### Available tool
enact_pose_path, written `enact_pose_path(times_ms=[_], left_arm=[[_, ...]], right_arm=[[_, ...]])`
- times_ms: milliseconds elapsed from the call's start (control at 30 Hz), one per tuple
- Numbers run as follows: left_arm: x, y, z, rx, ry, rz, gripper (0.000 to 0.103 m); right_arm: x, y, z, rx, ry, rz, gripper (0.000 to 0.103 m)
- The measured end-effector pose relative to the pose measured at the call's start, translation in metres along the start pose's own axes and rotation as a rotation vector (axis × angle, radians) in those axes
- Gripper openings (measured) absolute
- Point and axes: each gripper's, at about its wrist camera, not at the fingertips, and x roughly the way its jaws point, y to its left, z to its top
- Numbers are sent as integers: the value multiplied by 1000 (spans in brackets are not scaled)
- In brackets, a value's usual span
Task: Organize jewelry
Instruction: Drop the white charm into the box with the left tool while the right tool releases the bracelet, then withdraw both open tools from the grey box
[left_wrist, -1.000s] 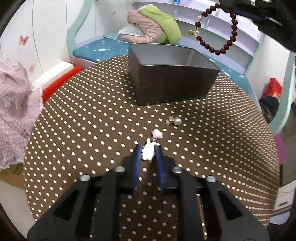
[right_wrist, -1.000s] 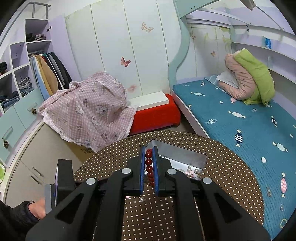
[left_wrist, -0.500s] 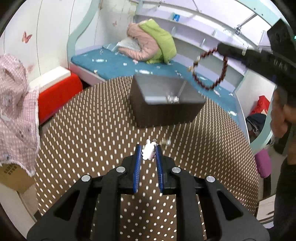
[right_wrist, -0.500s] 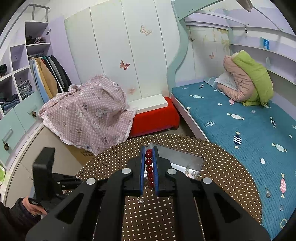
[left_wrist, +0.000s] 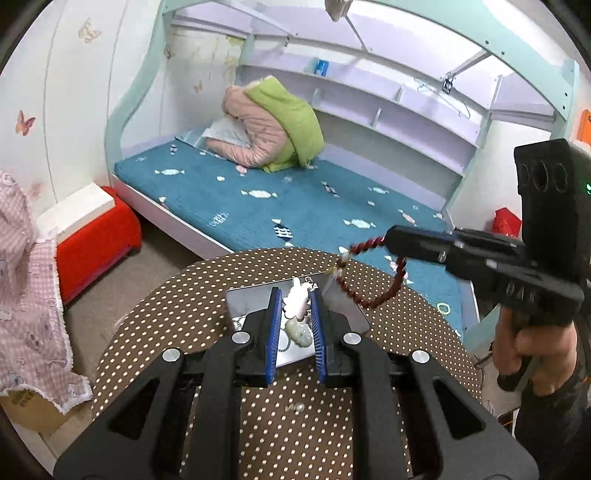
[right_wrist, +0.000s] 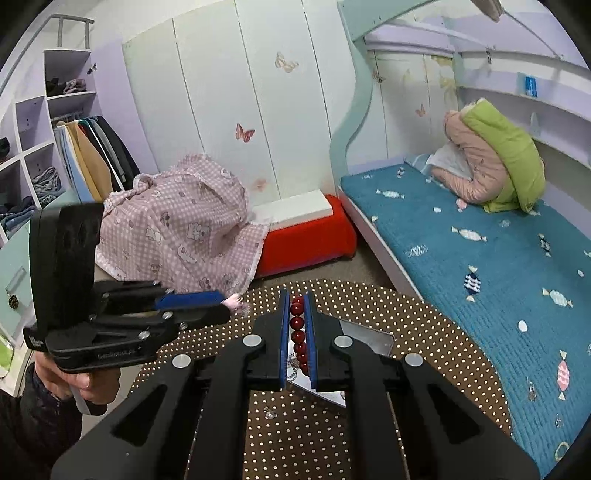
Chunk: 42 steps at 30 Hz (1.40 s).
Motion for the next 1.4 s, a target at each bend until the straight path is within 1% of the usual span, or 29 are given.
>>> enact_pose_path(times_ms=[100, 133, 167, 200, 233, 267, 300, 333, 367, 433, 467, 600, 633, 667, 733, 867, 1033, 1167, 1300, 1400], left_arm=[[20, -1, 7, -9, 41, 0, 17], [28, 0, 8, -16, 59, 0, 21], [34, 1, 8, -23, 72, 8, 38], [37, 2, 6, -31, 76, 20, 51], [38, 5, 5, -46, 71, 43, 76], [39, 7, 5, -57, 59, 57, 85], [37, 8, 5, -67, 44, 69, 86], [36, 9, 4, -70, 40, 75, 88], [32, 11, 4, -73, 28, 90, 92], [25, 14, 1, -73, 2, 122, 92], [22, 15, 0, -74, -3, 133, 92], [4, 21, -6, -95, -50, 179, 93], [-2, 22, -8, -98, -61, 192, 94], [-7, 22, -9, -99, -72, 209, 95], [-18, 21, -15, -90, -101, 266, 96], [-32, 16, -33, -63, -142, 371, 97], [-49, 9, -60, -63, -181, 436, 97], [-59, 2, -81, -71, -204, 457, 97], [-63, -8, -100, -68, -198, 482, 97], [-65, -13, -111, -85, -186, 470, 97]], right_arm=[[14, -7, -2, 21, 40, -7, 8], [19, -10, -3, 36, 54, -3, 10], [22, -12, -5, 46, 65, -6, 12], [24, -14, -6, 54, 72, -14, 15], [26, -17, -8, 63, 72, -23, 27], [25, -19, -10, 78, 68, -30, 38], [24, -21, -12, 90, 60, -34, 45], [22, -22, -12, 99, 49, -39, 59], [17, -24, -13, 111, 29, -47, 67], [12, -27, -14, 122, 10, -52, 70], [9, -28, -15, 129, -1, -62, 74], [-2, -30, -17, 143, -32, -82, 82], [-7, -28, -18, 142, -47, -89, 86], [-10, -27, -20, 141, -58, -95, 89], [-17, -25, -22, 137, -84, -119, 94], [-30, -16, -34, 135, -122, -170, 95], [-42, -6, -50, 118, -147, -250, 95], [-49, 2, -66, 104, -148, -288, 95], [-53, 8, -84, 107, -137, -317, 95], [-52, 12, -93, 105, -121, -344, 95]])
